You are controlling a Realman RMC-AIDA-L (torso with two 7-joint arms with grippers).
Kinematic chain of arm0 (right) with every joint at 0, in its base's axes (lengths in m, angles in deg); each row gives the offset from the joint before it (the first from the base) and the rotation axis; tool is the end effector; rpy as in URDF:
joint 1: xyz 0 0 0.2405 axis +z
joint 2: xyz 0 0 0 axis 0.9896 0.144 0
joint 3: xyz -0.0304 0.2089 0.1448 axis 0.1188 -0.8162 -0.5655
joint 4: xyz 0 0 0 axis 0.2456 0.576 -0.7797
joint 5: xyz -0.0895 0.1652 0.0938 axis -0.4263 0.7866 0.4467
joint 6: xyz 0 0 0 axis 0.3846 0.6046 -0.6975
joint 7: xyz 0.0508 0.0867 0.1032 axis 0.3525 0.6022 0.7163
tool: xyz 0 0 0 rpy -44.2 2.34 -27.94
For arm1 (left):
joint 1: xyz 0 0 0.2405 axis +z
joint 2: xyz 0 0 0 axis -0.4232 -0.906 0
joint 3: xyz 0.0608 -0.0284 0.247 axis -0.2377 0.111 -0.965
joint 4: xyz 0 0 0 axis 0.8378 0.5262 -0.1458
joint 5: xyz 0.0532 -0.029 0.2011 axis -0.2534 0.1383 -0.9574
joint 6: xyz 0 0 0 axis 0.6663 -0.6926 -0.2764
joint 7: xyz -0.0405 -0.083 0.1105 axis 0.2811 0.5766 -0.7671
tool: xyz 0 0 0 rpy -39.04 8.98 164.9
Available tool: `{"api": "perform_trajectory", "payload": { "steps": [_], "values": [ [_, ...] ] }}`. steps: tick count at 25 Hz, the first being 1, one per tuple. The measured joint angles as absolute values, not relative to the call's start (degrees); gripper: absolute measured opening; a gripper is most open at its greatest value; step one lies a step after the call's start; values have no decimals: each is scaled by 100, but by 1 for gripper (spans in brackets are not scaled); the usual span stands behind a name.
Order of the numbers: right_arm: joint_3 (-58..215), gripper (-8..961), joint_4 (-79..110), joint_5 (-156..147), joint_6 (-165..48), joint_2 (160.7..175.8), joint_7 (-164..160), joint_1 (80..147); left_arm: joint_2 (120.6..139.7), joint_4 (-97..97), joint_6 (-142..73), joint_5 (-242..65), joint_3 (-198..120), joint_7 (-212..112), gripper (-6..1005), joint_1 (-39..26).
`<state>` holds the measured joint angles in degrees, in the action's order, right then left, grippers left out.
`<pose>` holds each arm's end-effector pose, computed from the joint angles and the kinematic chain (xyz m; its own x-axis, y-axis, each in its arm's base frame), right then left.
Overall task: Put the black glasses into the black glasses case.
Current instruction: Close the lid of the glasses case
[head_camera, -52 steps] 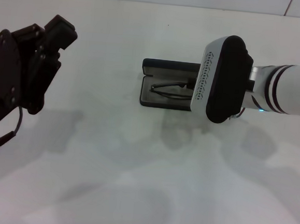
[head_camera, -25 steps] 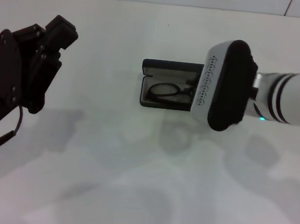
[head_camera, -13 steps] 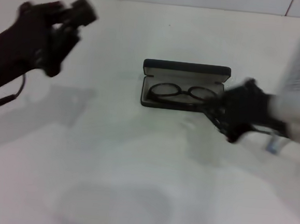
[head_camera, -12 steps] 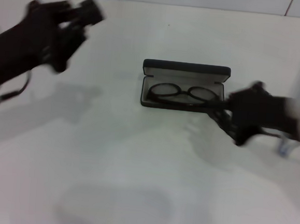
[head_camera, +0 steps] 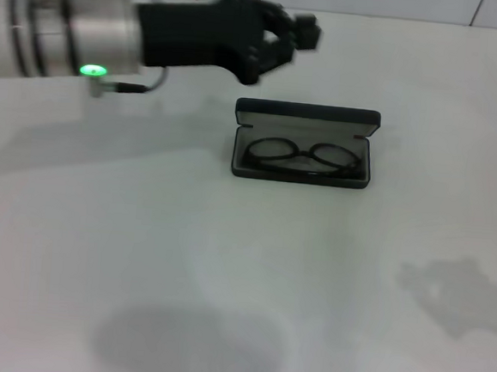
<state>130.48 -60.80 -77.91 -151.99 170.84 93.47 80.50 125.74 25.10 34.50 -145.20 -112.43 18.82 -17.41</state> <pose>0.2459 0.2199 0.0925 0.7787 -0.2791 -0.5619 -0.4167 -0.8996 -0.1306 -0.1655 0.3930 -0.0085 0.7889 0.0683 0.6107 0.2207 -0.9590 -0.1779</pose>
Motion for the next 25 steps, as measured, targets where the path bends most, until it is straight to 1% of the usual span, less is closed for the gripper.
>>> {"api": "perform_trajectory", "payload": {
  "steps": [3,4,5,6,9,10,11,16,25],
  "values": [
    [12627,100,-5390,-7650,-15302,17088,9003,8045,12752,2524,2858,-15078,-11243,2139,117,-1966],
    [12537,100,-5197,-7635,-15309,17088,8890,8050,12845,2525,2585,-15300,-11244,2170,122,-2024],
    [12502,100,-5056,-7634,-15310,17088,8803,8064,12887,2526,2490,-15371,-11241,2175,126,-2047],
    [12489,100,-4953,-7637,-15301,17088,8742,8070,12997,2526,2210,-15584,-11242,2181,131,-2101],
    [12474,100,-4737,-7664,-15265,17087,8596,8109,13177,2527,1767,-15933,-11243,2213,148,-2166],
    [12470,100,-4664,-7666,-15259,17085,8565,8132,13177,2527,1767,-15933,-11243,2213,153,-2166],
    [12467,100,-4602,-7666,-15259,17082,8537,8155,13241,2527,1618,-16074,-11243,2234,159,-2185],
    [12462,100,-4378,-7662,-15240,17079,8412,8250,13307,2528,1437,-16130,-11242,2239,186,-2205],
    [12465,100,-4048,-7792,-15148,17069,8322,8495,13417,2475,1058,-16358,-11272,2244,185,-2216]
  ]
}}
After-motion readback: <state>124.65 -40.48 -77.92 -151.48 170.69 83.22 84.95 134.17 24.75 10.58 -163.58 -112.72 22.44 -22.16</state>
